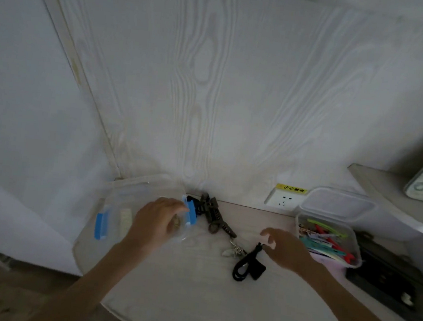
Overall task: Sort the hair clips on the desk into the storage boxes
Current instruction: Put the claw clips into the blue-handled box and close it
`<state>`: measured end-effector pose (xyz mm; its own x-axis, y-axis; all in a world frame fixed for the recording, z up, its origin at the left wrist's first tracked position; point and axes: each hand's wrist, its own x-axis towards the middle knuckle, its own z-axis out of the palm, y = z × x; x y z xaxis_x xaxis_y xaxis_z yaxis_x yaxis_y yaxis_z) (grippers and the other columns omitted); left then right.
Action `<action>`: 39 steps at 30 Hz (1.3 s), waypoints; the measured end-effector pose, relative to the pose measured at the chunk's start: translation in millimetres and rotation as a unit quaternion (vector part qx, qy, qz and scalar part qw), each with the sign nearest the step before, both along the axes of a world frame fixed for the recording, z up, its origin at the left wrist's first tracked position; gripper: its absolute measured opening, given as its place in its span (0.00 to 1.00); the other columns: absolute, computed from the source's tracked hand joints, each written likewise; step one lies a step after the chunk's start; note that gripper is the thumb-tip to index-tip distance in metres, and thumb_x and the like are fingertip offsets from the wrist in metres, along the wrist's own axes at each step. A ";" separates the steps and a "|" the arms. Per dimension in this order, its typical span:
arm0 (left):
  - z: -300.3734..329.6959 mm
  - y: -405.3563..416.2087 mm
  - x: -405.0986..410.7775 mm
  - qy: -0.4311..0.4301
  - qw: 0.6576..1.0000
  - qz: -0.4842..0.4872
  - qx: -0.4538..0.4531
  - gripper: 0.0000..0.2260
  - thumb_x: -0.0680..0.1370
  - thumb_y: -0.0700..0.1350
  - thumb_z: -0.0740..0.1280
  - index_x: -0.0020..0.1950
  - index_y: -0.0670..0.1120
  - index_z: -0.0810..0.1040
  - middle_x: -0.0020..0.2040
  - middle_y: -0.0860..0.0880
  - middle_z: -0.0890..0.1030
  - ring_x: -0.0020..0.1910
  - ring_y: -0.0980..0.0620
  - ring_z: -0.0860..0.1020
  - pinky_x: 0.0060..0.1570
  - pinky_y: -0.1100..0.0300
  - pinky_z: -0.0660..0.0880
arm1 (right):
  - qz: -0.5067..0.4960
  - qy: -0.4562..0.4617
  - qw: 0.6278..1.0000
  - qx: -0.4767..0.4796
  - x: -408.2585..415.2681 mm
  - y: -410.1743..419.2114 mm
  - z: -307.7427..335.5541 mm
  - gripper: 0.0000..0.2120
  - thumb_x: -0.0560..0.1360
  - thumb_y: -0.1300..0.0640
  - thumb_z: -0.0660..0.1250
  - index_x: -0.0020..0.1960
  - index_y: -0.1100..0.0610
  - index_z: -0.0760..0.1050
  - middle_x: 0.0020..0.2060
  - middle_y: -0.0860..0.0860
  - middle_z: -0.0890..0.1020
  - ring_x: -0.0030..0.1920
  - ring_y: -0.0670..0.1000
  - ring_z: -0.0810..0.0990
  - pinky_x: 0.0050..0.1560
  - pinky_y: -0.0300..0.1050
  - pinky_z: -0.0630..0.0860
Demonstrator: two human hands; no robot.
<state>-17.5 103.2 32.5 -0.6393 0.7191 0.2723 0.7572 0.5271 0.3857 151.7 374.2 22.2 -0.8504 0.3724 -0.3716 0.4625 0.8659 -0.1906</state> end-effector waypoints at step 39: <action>58.0 -68.5 -27.7 -0.356 0.877 0.316 0.069 0.07 0.73 0.50 0.70 0.40 0.47 0.81 0.30 0.56 0.82 0.31 0.59 0.81 0.37 0.65 0.79 | -0.006 -0.072 0.929 -0.364 -126.0 -136.4 54.6 0.24 0.75 0.38 0.58 0.35 0.58 0.72 0.31 0.50 0.79 0.28 0.44 0.75 0.28 0.34 0.69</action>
